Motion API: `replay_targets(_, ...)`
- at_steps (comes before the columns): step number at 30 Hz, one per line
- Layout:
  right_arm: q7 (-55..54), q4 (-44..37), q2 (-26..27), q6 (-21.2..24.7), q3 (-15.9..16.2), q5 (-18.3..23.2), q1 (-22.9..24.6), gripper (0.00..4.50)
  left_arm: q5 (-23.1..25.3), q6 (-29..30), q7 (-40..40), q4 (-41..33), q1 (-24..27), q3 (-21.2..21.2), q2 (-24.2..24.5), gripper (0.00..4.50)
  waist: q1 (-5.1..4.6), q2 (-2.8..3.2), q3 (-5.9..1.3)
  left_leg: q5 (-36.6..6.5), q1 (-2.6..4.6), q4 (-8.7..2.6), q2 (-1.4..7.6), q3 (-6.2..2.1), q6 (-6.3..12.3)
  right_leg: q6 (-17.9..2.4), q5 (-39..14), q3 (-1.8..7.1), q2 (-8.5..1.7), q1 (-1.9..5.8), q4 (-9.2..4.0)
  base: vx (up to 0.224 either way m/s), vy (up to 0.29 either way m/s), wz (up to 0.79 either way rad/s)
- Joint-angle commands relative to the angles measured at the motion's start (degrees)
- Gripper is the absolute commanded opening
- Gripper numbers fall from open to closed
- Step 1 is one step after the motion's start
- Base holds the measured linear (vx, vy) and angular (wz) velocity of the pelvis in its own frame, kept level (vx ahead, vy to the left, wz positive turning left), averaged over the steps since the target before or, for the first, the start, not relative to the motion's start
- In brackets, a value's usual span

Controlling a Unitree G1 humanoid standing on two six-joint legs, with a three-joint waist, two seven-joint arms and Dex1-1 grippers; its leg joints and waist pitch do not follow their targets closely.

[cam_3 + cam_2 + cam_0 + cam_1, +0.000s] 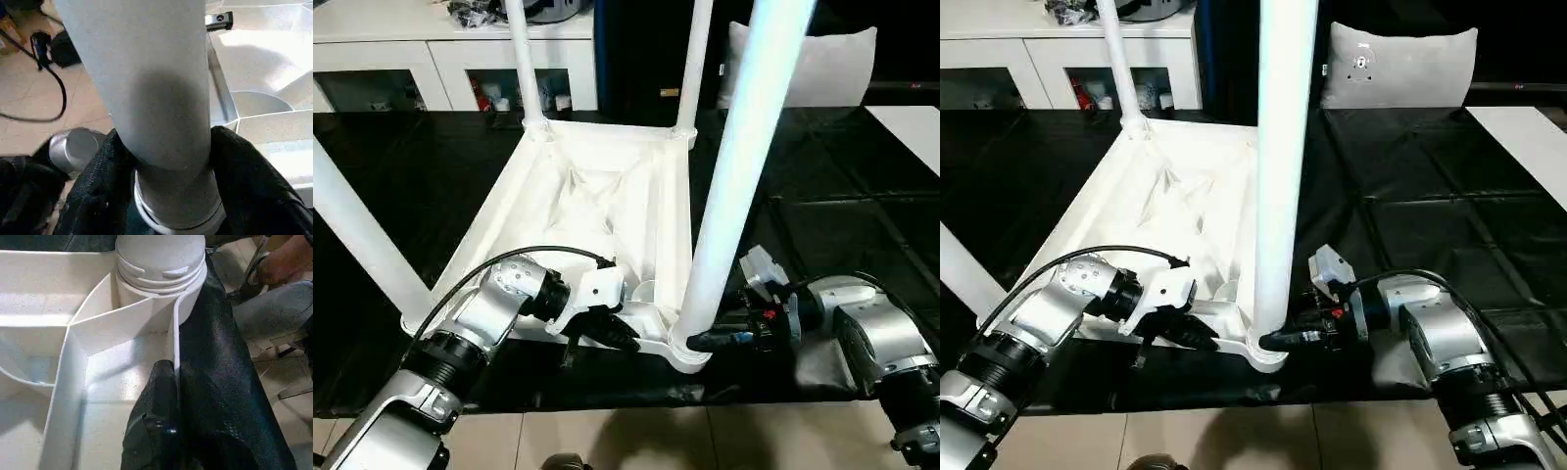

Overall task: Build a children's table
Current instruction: Rotate leg to tighten

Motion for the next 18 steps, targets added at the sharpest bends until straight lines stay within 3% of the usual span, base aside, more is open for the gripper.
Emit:
replay_targets(1,-0.4,-3.6,1.2,3.9,-0.9,3.9,0.6,2.08,-1.8,2.5,0.2,-2.7,-1.3,0.3,-1.3,0.0,-0.6,-0.7,-4.11,-2.1,0.06,-3.72,3.92,-1.36,5.14,-0.9,-16.1,5.16,-5.34,3.95,-4.15,0.0,0.0,0.0)
replay_targets(5,-6.0,-5.8,3.6,5.8,-1.2,3.2,1.8,2.05,-2.6,7.1,4.0,-4.3,-0.9,1.7,-3.2,0.0,-0.8,-0.65,-3.76,-3.3,0.08,-3.88,3.74,-1.33,4.0,-0.3,-18.8,4.94,-5.37,3.88,-4.68,0.0,0.0,0.0)
replay_targets(7,-16.9,-5.5,8.9,6.5,-2.1,0.5,1.7,2.05,-3.3,11.5,10.3,-4.6,-1.0,3.7,-7.0,0.0,-1.19,-0.7,-3.57,-4.8,0.27,-3.97,3.31,-1.17,2.92,1.3,-22.6,4.63,-5.33,3.89,-5.47,0.0,0.0,0.0)
replay_targets(9,-25.0,-3.5,12.6,6.7,-2.9,-2.1,0.6,2.04,-3.1,13.8,14.3,-4.8,-1.1,4.5,-9.6,0.0,-2.63,-0.95,-3.64,-4.7,-0.07,-4.06,2.97,-1.44,1.18,2.9,-24.1,4.04,-5.3,4.25,-5.84,0.0,0.0,0.0)
replay_targets(10,-28.9,-2.4,14.2,6.6,-3.2,-3.4,0.0,2.04,-2.7,14.5,16.5,-4.7,-1.3,4.8,-10.9,0.0,-2.99,-1.09,-3.64,-4.7,-0.3,-4.03,2.87,-1.57,1.12,3.3,-24.4,3.8,-5.27,4.44,-5.87,0.0,0.0,0.0)
replay_targets(12,-36.4,-0.6,17.6,7.1,-4.1,-5.6,-1.2,2.04,-2.0,16.3,20.5,-4.2,-1.8,5.3,-13.2,0.0,-4.84,-0.98,-3.72,-5.4,-0.38,-3.81,2.43,-1.54,1.57,4.4,-24.8,3.63,-5.13,4.38,-6.3,0.0,0.0,0.0)
replay_targets(13,-37.4,-0.4,18.0,7.2,-4.2,-5.8,-1.4,2.02,-1.8,16.5,21.1,-4.1,-2.0,5.3,-13.5,0.0,-5.27,-0.96,-3.69,-5.3,-0.41,-3.8,2.41,-1.52,1.8,4.2,-24.5,3.69,-5.08,4.34,-6.31,0.0,0.0,0.0)
replay_targets(14,-40.7,0.2,19.5,7.6,-4.8,-6.4,-1.9,2.02,-1.2,17.2,23.1,-3.6,-2.4,5.5,-14.5,0.0,-6.05,-1.08,-3.71,-4.8,-0.8,-3.7,2.19,-1.58,2.04,4.3,-23.8,3.64,-4.99,4.56,-6.17,0.0,0.0,0.0)
replay_targets(18,-56.6,5.4,26.2,7.5,-8.1,-9.9,-5.2,1.99,2.5,17.8,34.2,0.6,-5.3,6.9,-19.2,0.0,-6.58,-0.8,-4.09,-2.4,-0.54,-3.65,2.09,-1.51,3.03,3.6,-21.4,3.72,-4.76,4.26,-6.07,0.0,0.0,0.0)
